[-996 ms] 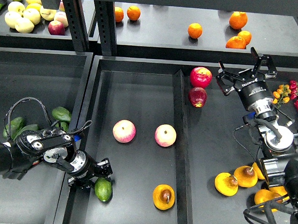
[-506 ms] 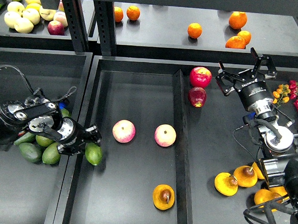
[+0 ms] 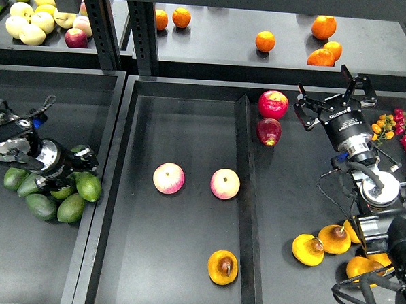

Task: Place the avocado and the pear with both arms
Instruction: 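Carry the avocado with the left gripper into the avocado bin and release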

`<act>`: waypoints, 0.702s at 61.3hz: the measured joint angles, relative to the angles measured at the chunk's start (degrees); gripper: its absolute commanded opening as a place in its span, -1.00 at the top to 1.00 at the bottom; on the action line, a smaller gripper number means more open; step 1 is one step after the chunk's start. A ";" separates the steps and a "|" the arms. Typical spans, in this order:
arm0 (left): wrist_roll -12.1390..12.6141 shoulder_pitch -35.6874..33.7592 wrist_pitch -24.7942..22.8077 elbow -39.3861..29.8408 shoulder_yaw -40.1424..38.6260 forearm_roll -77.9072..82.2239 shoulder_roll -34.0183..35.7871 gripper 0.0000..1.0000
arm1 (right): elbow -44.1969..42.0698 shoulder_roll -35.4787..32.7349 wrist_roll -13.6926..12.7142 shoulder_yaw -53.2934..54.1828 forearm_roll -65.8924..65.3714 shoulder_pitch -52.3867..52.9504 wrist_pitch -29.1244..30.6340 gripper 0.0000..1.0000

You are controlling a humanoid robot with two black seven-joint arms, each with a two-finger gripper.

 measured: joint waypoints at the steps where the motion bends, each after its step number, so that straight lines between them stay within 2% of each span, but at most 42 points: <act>1: 0.00 0.20 0.00 0.08 0.04 0.00 0.21 -0.05 | 0.00 0.00 0.00 0.00 0.00 0.00 0.00 -0.99; 29: 0.00 3.80 0.03 1.87 -0.70 0.01 0.90 -0.12 | 0.01 0.00 -0.10 0.00 -0.04 0.01 0.00 -0.99; 43: 0.00 4.75 0.03 2.74 -0.90 0.00 0.42 -0.26 | 0.06 0.00 -0.10 0.00 -0.04 -0.02 0.00 -0.99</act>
